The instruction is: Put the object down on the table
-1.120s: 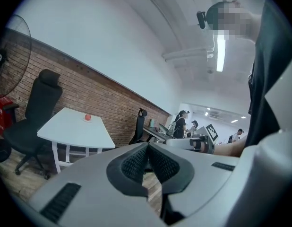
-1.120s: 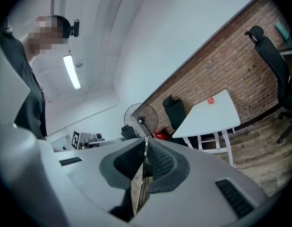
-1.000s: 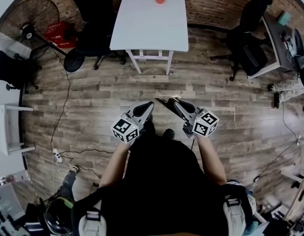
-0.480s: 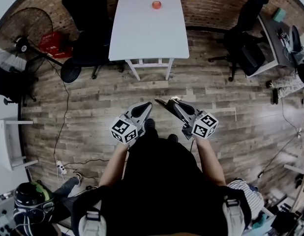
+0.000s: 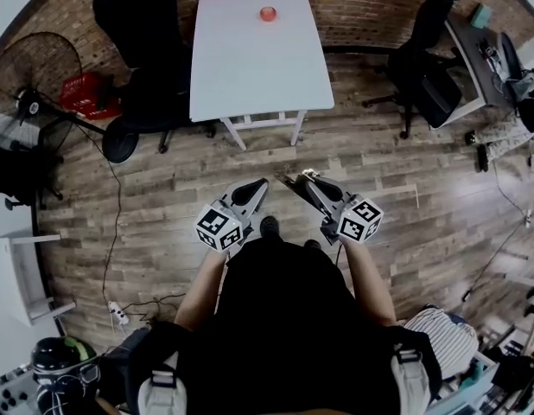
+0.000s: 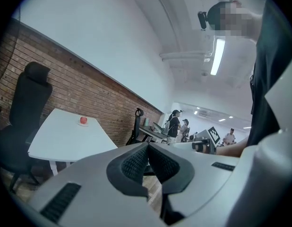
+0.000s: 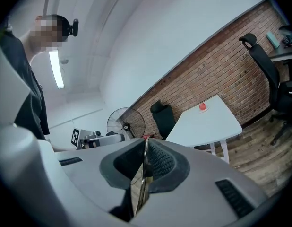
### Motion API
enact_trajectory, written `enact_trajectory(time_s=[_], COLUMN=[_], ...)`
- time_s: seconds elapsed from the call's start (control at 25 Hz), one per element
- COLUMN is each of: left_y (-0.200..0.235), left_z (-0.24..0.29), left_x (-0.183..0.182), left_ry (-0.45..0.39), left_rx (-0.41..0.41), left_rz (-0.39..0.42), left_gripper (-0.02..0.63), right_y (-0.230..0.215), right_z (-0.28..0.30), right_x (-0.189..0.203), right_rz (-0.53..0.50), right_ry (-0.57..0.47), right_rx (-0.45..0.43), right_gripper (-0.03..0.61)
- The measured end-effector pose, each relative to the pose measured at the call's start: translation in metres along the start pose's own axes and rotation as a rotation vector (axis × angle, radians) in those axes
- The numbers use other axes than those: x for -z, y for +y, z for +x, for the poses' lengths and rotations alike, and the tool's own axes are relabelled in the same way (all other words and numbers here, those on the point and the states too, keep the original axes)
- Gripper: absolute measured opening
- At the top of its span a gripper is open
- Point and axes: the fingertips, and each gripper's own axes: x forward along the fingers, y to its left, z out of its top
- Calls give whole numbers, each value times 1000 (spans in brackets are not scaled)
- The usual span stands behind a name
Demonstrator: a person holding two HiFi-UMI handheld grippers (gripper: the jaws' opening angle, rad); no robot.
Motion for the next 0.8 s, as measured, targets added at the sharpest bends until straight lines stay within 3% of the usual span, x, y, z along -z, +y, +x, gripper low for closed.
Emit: enact_trajectory(time_s=[0.8], left_y=[58], left_z=[-26], left_x=[-6], left_ry=[2], left_rx=[21], left_rz=[-23], left_gripper=[21], right_y=[7], right_z=[59], right_x=[0], right_rz=[14], right_ry=[-7], right_rx=[40], right_gripper=[18])
